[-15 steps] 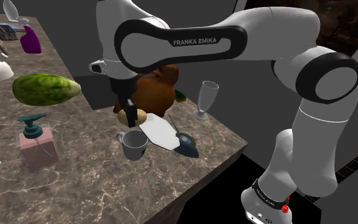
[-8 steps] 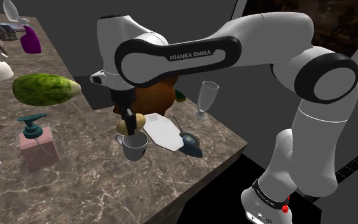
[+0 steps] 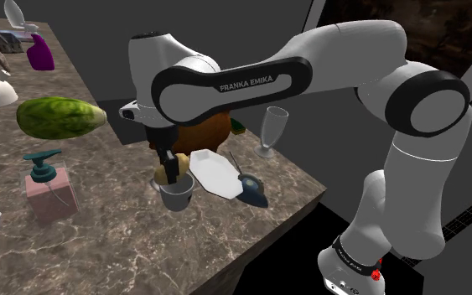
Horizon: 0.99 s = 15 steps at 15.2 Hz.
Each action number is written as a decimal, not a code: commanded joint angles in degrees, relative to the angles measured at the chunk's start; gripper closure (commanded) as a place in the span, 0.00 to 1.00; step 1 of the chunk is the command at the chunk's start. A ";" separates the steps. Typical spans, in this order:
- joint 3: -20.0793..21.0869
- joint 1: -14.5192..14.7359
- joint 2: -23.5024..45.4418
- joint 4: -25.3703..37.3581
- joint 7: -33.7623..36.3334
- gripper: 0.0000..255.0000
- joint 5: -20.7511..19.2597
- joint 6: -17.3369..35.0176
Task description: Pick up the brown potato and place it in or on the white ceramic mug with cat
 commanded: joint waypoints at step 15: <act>0.06 0.15 0.17 7.23 -0.08 0.00 0.05 -7.36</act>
